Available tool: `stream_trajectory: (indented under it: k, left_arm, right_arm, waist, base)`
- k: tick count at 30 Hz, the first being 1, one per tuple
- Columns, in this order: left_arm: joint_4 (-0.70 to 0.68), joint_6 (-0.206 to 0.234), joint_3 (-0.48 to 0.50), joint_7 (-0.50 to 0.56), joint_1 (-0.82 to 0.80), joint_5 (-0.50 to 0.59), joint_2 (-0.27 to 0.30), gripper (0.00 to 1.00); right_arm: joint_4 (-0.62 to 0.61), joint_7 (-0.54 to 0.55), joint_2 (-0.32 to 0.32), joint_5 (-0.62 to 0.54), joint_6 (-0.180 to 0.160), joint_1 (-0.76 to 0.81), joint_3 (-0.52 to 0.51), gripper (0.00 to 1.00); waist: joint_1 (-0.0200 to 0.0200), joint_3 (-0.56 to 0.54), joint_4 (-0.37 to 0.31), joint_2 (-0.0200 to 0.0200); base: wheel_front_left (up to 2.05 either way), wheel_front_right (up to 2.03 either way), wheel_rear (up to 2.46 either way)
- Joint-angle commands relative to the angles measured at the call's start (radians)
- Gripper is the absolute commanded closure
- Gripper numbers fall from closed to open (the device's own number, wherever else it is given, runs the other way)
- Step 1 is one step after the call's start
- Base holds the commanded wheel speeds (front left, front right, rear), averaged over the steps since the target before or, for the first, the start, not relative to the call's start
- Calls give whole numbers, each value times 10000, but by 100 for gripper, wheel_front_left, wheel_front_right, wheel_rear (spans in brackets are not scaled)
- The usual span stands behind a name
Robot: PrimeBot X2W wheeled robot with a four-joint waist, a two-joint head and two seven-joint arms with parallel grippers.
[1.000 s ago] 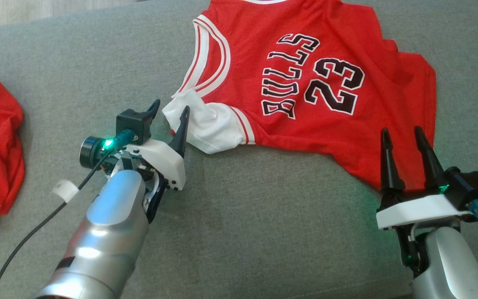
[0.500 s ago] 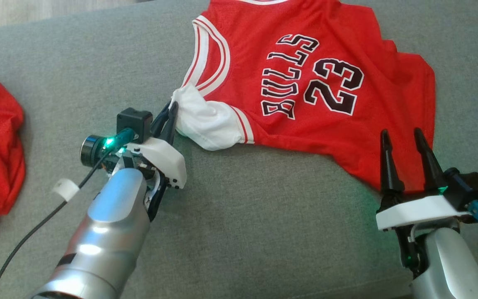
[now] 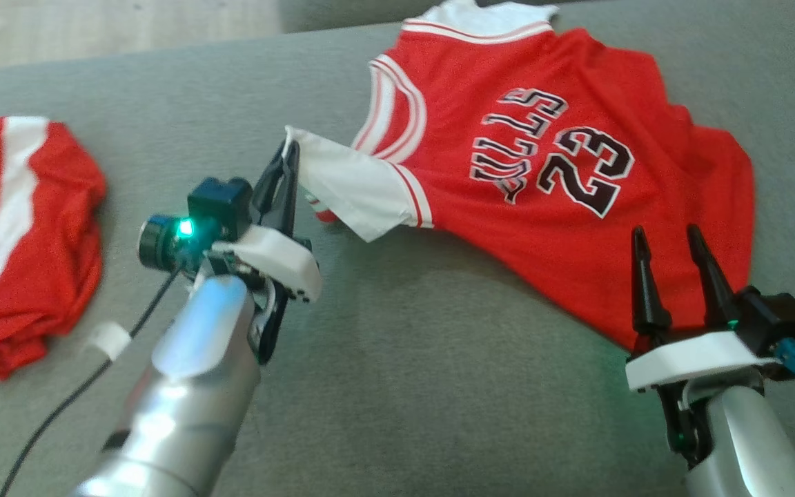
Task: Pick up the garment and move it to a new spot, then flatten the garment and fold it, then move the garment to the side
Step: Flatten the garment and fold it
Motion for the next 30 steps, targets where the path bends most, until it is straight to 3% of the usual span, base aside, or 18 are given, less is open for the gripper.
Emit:
stream_trajectory:
  k: [1,7,17,18,19,30]
  left_arm:
    - [-485,103,338,-148,152,-81,249,100]
    - [-1380,278,241,-161,1294,-134,355,100]
    - [-1895,459,-233,589,2826,-144,489,100]
    - [-1908,533,-249,591,2904,-117,524,13]
    - [-1933,614,-227,564,2963,-116,550,0]
    - [-3572,1161,748,-141,3754,-434,1159,0]
  right_arm:
    - [-258,-10,-20,-42,-7,101,175,0]
    - [-251,148,-20,-132,-7,344,107,0]
    - [-217,377,-20,-97,-7,499,234,0]
    - [-218,385,-20,-91,-7,499,253,0]
    - [-218,391,-20,-87,-7,496,276,0]
    - [-430,143,-20,220,-7,743,303,0]
  waist:
    - [0,-270,416,0]
    - [0,-614,1312,0]
    - [0,-884,2007,0]
    - [0,-888,2005,0]
    - [0,-891,1992,0]
    - [0,-1145,1559,0]
  base:
    - [0,0,0]
    - [0,0,0]
    - [0,0,0]
    - [0,0,0]
    - [0,0,0]
    - [0,0,0]
